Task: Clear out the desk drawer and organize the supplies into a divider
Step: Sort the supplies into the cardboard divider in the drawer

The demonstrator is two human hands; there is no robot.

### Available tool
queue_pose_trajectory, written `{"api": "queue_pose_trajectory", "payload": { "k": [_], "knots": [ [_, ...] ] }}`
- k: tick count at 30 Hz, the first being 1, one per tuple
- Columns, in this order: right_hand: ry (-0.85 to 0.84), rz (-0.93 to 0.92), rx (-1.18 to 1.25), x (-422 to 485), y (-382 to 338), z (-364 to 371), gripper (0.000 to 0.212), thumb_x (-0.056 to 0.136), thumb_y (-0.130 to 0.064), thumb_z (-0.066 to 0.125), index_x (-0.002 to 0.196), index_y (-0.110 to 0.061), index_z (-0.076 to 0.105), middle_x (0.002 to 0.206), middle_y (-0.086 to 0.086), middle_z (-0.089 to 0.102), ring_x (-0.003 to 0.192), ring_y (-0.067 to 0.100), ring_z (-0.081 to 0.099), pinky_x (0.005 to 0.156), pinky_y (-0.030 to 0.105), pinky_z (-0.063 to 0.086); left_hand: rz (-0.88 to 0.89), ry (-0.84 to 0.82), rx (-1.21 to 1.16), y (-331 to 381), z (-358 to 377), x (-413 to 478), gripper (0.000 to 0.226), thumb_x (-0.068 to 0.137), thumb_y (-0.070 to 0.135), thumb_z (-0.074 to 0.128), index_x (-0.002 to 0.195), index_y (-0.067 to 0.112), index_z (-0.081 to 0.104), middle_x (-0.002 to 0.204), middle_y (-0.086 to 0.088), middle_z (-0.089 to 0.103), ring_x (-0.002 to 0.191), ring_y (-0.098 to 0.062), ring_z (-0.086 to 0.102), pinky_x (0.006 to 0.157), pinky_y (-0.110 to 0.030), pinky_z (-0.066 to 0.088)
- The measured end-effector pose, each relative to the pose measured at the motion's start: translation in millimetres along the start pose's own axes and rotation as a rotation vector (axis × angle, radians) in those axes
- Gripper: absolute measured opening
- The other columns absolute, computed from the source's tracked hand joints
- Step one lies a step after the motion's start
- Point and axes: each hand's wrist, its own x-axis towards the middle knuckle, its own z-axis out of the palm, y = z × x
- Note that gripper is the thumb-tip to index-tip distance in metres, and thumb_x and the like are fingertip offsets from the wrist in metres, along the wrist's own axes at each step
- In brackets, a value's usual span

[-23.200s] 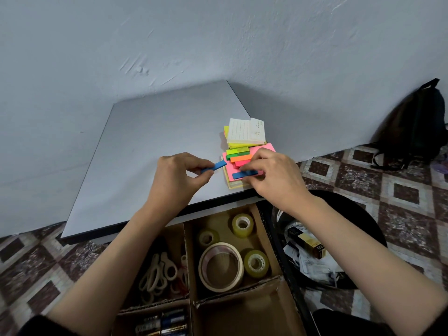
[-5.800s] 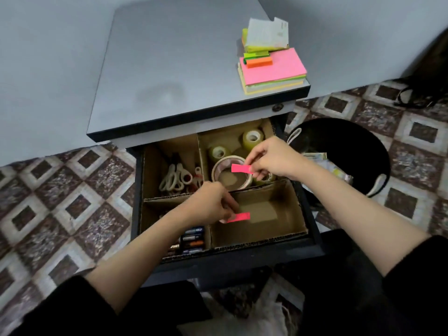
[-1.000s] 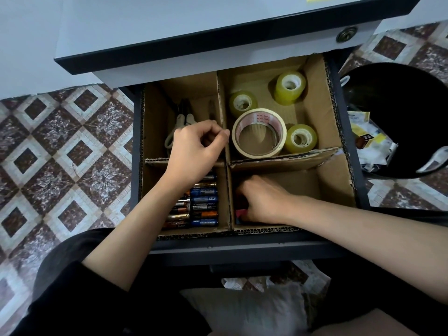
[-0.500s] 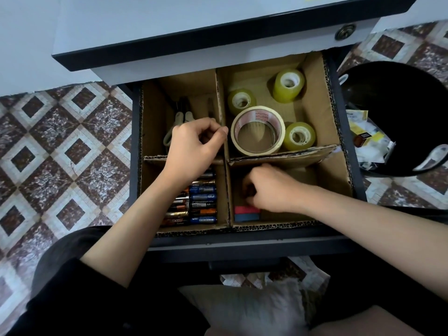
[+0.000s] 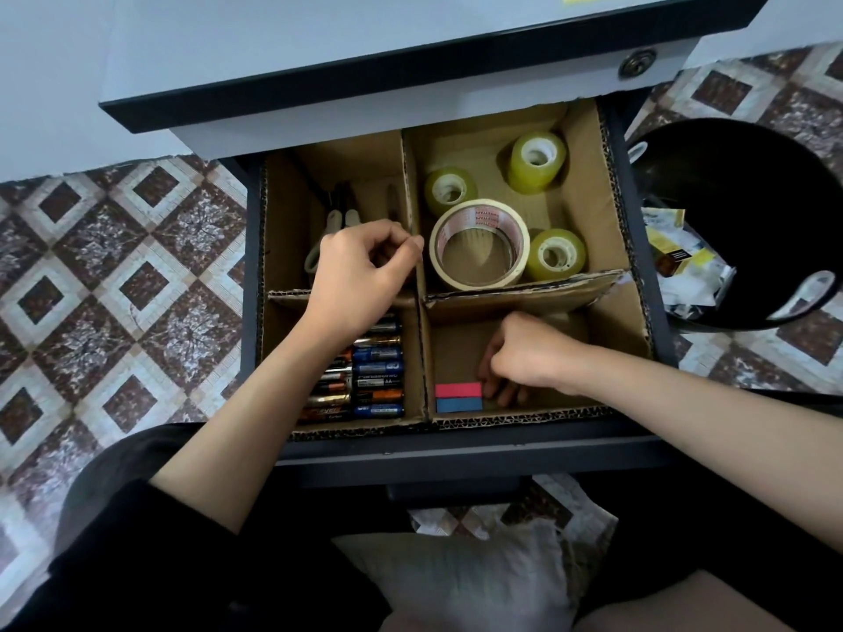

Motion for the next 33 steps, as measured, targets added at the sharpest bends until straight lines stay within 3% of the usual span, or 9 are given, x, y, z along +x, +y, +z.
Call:
{"api": "queue_pose_trajectory", "payload": {
  "k": [4,8,13,21,28,33],
  "knots": [
    [-0.006,-0.021,-0.063,2.8,-0.2,-0.3,0.02,0.091,-0.001,0.045,0.094,0.004,0.064,0.085,0.015,0.07,0.055,0.017,0.06,0.044,0.019,0.046,0.002,0.0,0.007,-0.6,0.4,0.3,0.017,0.092,0.018,0.057,0.076,0.016,0.064,0.068,0.001,0.063,0.068,-0.015,0.06,0.066,-0.029,0.05],
    [0.095,-0.189,-0.25,4.6,-0.7,-1.5,0.02,0.086,-0.005,0.055,0.099,-0.009,0.07,0.091,0.004,0.066,0.08,0.016,0.059,0.068,0.025,0.048,-0.006,0.002,0.002,0.0,-0.2,0.6,0.016,0.091,0.018,0.057,0.077,0.016,0.064,0.069,0.001,0.063,0.069,-0.015,0.061,0.068,-0.031,0.051],
    [0.017,-0.346,-0.292,5.2,-3.9,6.5,0.027,0.086,-0.006,0.057,0.107,-0.017,0.071,0.105,0.001,0.066,0.09,0.012,0.056,0.076,0.022,0.045,-0.016,0.008,0.006,-0.3,-0.2,0.3,0.016,0.091,0.019,0.057,0.078,0.015,0.065,0.071,-0.004,0.065,0.071,-0.017,0.062,0.071,-0.036,0.052],
    [0.009,-0.38,-0.319,9.2,-2.5,8.7,0.031,0.085,-0.005,0.057,0.11,-0.02,0.069,0.11,0.0,0.063,0.092,0.011,0.051,0.078,0.021,0.042,-0.021,0.003,0.005,-0.7,-0.6,1.4,0.017,0.091,0.02,0.058,0.076,0.015,0.064,0.069,-0.002,0.064,0.069,-0.016,0.06,0.068,-0.033,0.05],
    [0.112,-0.392,-0.34,9.7,-2.5,10.8,0.006,0.078,-0.016,0.071,0.083,-0.015,0.069,0.076,-0.004,0.057,0.077,0.018,0.057,0.066,0.028,0.047,-0.023,0.011,0.006,-0.8,-0.1,1.3,0.017,0.091,0.02,0.058,0.077,0.014,0.065,0.07,-0.005,0.065,0.07,-0.018,0.061,0.071,-0.037,0.052],
    [0.145,-0.394,-0.427,11.6,-3.6,13.5,0.015,0.076,-0.019,0.073,0.081,-0.009,0.064,0.084,0.005,0.057,0.082,0.024,0.056,0.07,0.033,0.05,-0.012,0.015,0.018,-1.0,0.7,1.0,0.017,0.091,0.02,0.058,0.076,0.016,0.064,0.07,-0.004,0.065,0.07,-0.017,0.061,0.072,-0.038,0.052]
  ]
}}
